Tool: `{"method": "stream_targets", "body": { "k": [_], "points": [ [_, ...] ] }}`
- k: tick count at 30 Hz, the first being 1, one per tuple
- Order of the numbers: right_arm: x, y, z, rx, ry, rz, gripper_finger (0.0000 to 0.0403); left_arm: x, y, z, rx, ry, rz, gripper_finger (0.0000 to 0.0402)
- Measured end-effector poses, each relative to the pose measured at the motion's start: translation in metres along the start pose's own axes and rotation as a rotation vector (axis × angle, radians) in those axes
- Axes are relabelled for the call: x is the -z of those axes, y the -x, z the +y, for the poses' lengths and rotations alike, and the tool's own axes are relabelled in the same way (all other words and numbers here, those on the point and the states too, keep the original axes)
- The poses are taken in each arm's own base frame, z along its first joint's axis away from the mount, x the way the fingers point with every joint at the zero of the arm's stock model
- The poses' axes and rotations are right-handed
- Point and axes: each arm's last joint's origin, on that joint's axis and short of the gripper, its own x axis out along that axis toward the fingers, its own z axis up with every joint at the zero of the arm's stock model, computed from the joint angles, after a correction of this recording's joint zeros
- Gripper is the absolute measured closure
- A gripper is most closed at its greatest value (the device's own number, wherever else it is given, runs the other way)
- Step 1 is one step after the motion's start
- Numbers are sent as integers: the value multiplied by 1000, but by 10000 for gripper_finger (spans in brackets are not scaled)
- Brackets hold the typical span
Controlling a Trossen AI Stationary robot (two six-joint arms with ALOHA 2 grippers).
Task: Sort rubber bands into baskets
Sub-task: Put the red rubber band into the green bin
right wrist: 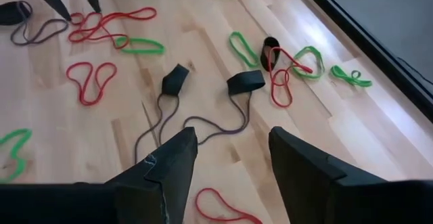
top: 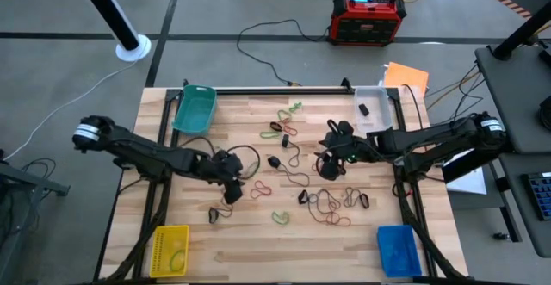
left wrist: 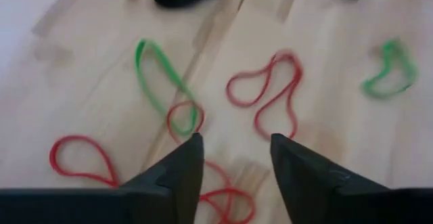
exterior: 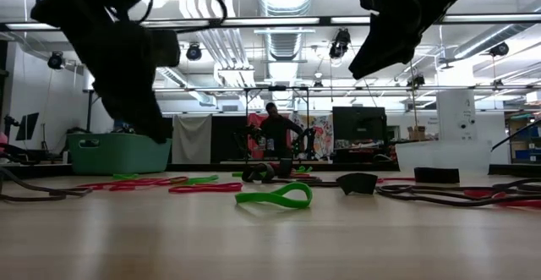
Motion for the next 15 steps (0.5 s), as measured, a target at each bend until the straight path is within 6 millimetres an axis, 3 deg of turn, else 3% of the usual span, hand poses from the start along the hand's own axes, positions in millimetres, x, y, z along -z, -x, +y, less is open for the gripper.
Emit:
{"method": "stream_targets", "body": {
  "k": [6,15],
  "points": [
    [-1,0,0,-1,4,-13,215,8,-20,2,-114,-120,43,188],
    [2,-2,-1,9,7,-11,214,17,-42,4,-187,-177,101,185]
  ]
}}
